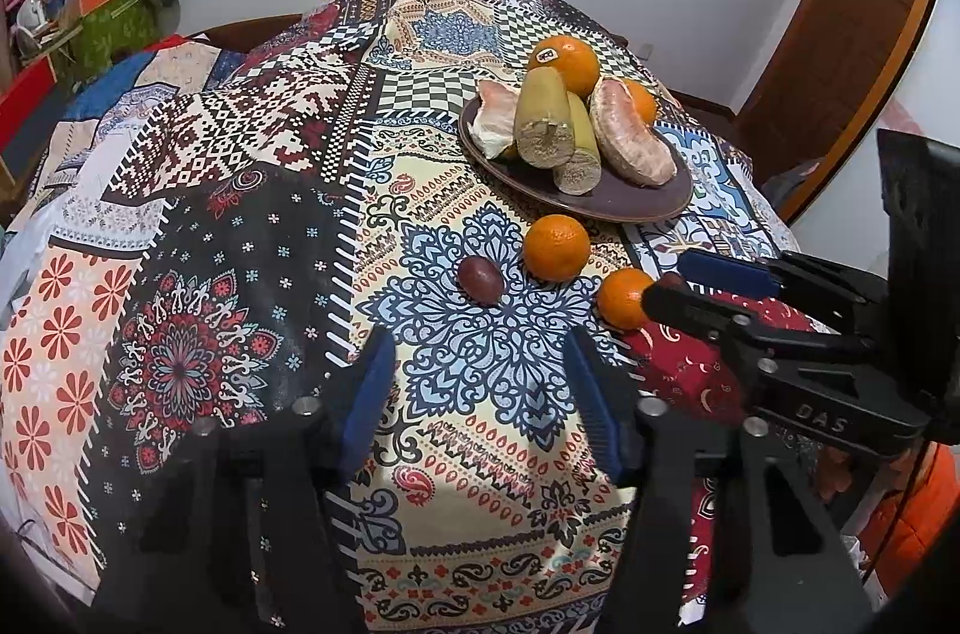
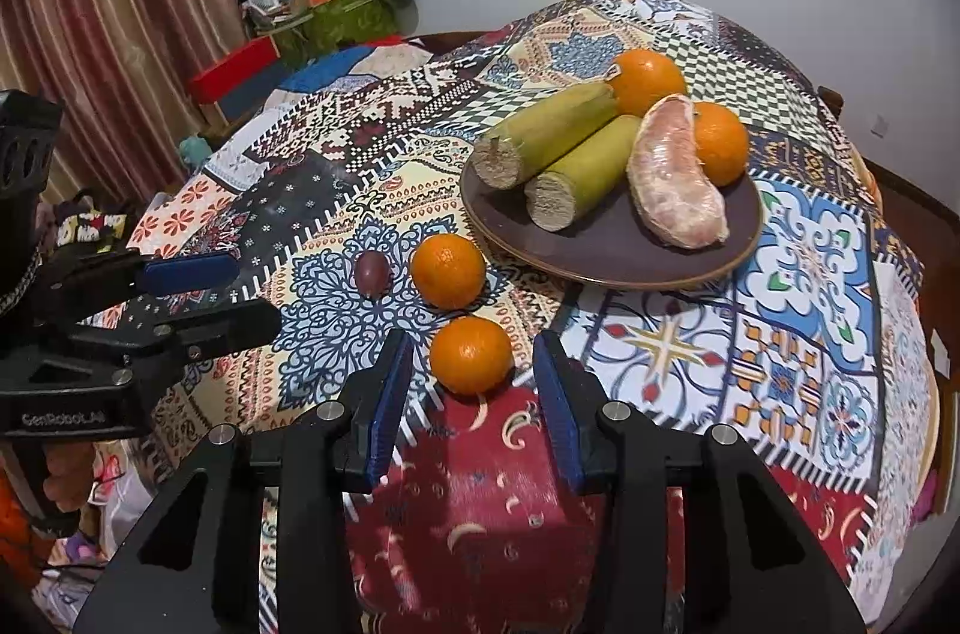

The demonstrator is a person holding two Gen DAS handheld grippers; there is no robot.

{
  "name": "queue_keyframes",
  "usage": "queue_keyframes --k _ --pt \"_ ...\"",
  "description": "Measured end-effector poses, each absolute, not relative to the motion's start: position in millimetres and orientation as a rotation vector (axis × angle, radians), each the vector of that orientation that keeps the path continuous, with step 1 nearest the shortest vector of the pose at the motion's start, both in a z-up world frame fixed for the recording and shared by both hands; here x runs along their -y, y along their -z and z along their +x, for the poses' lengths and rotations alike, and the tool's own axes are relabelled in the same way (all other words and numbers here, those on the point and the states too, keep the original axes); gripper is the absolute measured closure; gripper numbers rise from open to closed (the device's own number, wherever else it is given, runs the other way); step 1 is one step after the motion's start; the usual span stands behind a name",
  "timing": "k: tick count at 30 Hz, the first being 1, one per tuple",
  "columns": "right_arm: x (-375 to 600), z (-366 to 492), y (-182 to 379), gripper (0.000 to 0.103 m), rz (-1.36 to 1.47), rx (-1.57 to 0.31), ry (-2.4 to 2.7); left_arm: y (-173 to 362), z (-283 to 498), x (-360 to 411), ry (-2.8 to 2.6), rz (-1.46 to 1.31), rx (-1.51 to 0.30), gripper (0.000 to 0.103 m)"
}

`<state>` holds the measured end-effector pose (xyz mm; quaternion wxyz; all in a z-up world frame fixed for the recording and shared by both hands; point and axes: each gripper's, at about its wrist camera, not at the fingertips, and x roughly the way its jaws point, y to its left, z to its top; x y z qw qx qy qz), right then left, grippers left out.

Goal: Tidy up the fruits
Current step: 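Close right tool on a small orange while left tool grasps another small orange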

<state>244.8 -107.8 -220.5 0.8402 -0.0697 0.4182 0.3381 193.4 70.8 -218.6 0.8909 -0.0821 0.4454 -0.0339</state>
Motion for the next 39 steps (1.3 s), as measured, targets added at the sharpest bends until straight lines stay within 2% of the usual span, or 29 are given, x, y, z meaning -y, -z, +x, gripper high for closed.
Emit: queue_keyframes --k 7,8,13,16,25,32,39 --pt "98 253 232 0.064 -0.182 -0.907 -0.719 219 196 -74 0.077 -0.178 -0.93 0.059" --pt "98 254 234 0.064 -0.182 -0.915 -0.72 219 196 -73 0.079 -0.181 -0.932 0.063" --pt "93 258 241 0.065 -0.191 -0.935 -0.736 218 199 -71 0.081 -0.174 -0.929 0.063" --pt "90 258 243 0.071 -0.206 -0.935 -0.748 217 201 -69 0.076 -0.161 -0.922 0.063" --pt "98 254 232 0.071 -0.196 -0.9 -0.735 219 214 -54 0.098 -0.112 -0.934 0.063" --pt "127 255 210 0.071 -0.141 -0.845 -0.697 221 229 -40 0.108 -0.104 -0.918 0.043" --pt "151 262 208 0.071 -0.1 -0.839 -0.654 227 252 -25 0.126 -0.078 -0.935 0.042"
